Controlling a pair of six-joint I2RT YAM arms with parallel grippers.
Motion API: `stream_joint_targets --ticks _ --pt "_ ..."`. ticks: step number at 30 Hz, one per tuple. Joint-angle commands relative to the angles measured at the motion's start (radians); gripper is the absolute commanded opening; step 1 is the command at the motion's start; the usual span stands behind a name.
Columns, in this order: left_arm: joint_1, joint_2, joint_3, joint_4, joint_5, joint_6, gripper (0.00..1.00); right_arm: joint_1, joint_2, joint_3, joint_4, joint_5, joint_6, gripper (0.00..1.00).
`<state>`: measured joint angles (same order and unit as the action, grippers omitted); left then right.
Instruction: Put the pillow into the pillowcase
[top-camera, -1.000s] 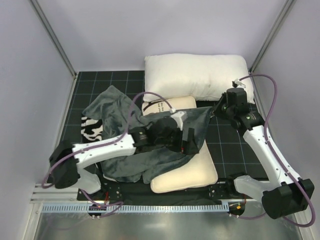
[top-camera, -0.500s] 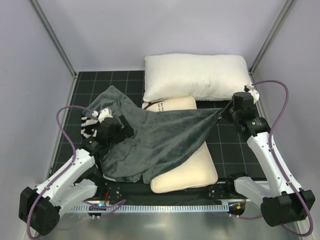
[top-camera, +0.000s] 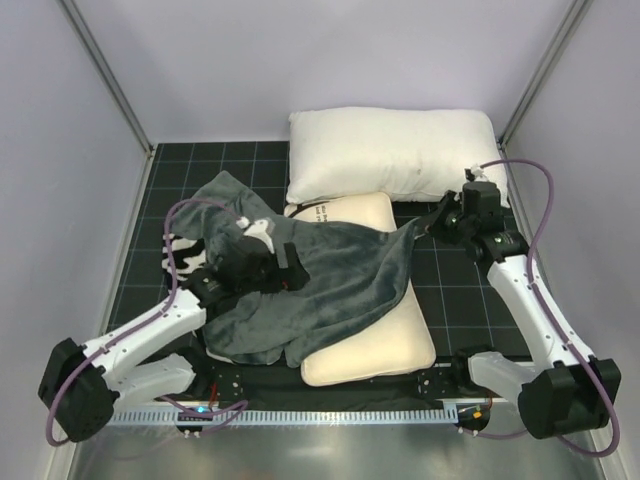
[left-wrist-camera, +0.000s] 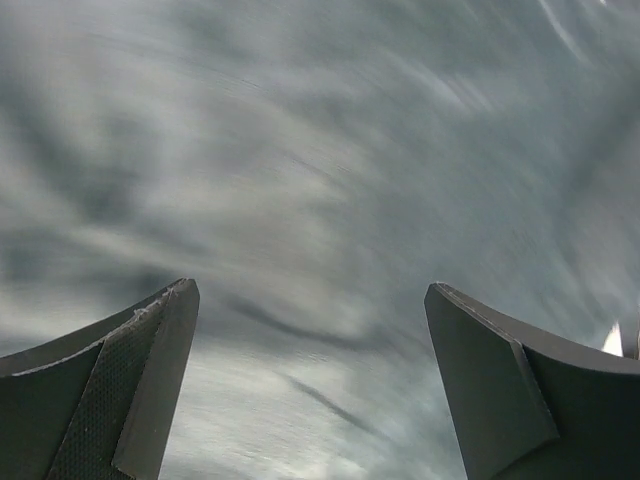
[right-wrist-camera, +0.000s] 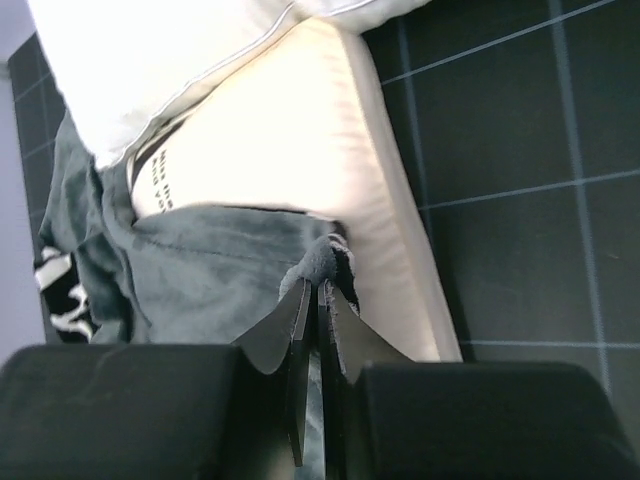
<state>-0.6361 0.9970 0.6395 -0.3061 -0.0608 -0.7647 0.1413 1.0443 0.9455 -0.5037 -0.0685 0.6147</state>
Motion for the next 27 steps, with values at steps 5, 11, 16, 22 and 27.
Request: stream_joint_targets --ticks 5,11,16,22,27 --pt "-0.29 0.256 0.286 0.108 -0.01 0.143 1.0 0.026 0.077 -0.007 0.296 -0.372 0.08 0.1" --pt "-0.359 0.454 0.451 0.194 0.007 0.18 1.0 0.151 0.106 0.122 0.281 -0.361 0.1 0.09" --pt "-0.364 0.555 0.541 0.254 -0.008 0.188 1.0 0.198 0.099 0.167 0.278 -0.344 0.125 0.1" --pt "-0.323 0.537 0.546 0.223 -0.154 0.18 0.14 0.201 0.042 0.151 0.17 -0.252 0.085 0.66" --pt "-0.089 0.344 0.37 0.151 -0.134 0.09 0.0 0.199 -0.059 -0.003 0.037 0.034 0.028 1.0"
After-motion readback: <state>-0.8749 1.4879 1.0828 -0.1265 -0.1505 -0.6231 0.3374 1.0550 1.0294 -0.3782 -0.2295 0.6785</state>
